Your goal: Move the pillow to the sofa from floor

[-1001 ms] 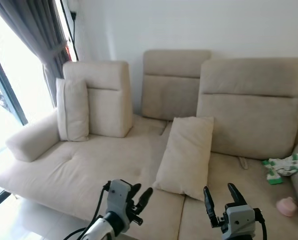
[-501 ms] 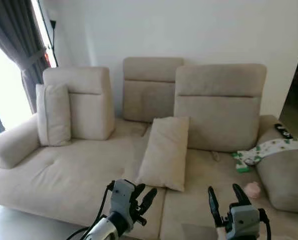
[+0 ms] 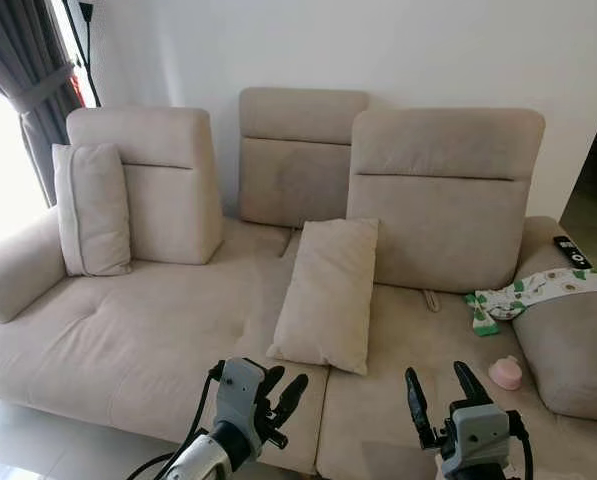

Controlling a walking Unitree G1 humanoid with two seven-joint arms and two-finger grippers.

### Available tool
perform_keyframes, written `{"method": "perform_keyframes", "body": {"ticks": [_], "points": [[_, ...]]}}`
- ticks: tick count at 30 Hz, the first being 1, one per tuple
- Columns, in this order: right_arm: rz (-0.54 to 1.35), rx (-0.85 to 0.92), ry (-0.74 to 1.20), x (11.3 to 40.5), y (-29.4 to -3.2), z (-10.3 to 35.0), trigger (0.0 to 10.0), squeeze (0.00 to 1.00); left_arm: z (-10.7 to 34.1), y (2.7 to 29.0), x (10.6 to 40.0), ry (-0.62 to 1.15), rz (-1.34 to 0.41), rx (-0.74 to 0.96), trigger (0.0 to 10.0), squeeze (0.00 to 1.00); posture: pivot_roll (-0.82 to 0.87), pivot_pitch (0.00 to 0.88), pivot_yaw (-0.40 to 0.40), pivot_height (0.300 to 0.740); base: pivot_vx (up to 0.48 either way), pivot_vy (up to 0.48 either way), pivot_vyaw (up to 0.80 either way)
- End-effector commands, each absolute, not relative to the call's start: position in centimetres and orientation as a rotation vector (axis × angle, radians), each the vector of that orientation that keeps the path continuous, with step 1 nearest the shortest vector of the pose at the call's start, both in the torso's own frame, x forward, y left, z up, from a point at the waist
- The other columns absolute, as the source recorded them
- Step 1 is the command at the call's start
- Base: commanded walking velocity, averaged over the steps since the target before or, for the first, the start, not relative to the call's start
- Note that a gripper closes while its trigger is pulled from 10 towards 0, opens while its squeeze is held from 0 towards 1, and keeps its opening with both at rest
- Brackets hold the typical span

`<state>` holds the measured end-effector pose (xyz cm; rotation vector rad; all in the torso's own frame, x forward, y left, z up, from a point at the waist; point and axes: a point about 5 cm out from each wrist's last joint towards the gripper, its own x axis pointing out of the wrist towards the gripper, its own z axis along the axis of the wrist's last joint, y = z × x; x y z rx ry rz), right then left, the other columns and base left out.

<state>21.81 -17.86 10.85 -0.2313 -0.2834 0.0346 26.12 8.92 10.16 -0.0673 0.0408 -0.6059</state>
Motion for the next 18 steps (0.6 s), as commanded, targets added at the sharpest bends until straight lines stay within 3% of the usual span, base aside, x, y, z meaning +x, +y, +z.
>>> {"method": "perform_keyframes", "body": {"ticks": [1, 3, 18], "points": [[0.041, -0.221, -0.264, 21.82, -17.74, 10.41, 10.0, 0.00, 9.82, 9.22, 26.16, 0.052, -0.594, -0.054, 10.0, 0.00, -0.01, 0.000, 0.047, 0.740, 0.000, 0.000, 0.00], [0.040, -0.222, -0.262, 21.85, -17.80, 10.36, 10.0, 0.00, 9.83, 9.18, 26.18, 0.050, -0.595, -0.051, 10.0, 0.00, -0.01, 0.000, 0.046, 0.740, 0.000, 0.000, 0.00], [0.038, -0.236, -0.242, 21.93, -18.07, 9.76, 10.0, 0.00, 9.87, 8.97, 26.26, 0.045, -0.602, -0.052, 10.0, 0.00, -0.01, 0.000, 0.047, 0.740, 0.000, -0.480, 0.00]]}}
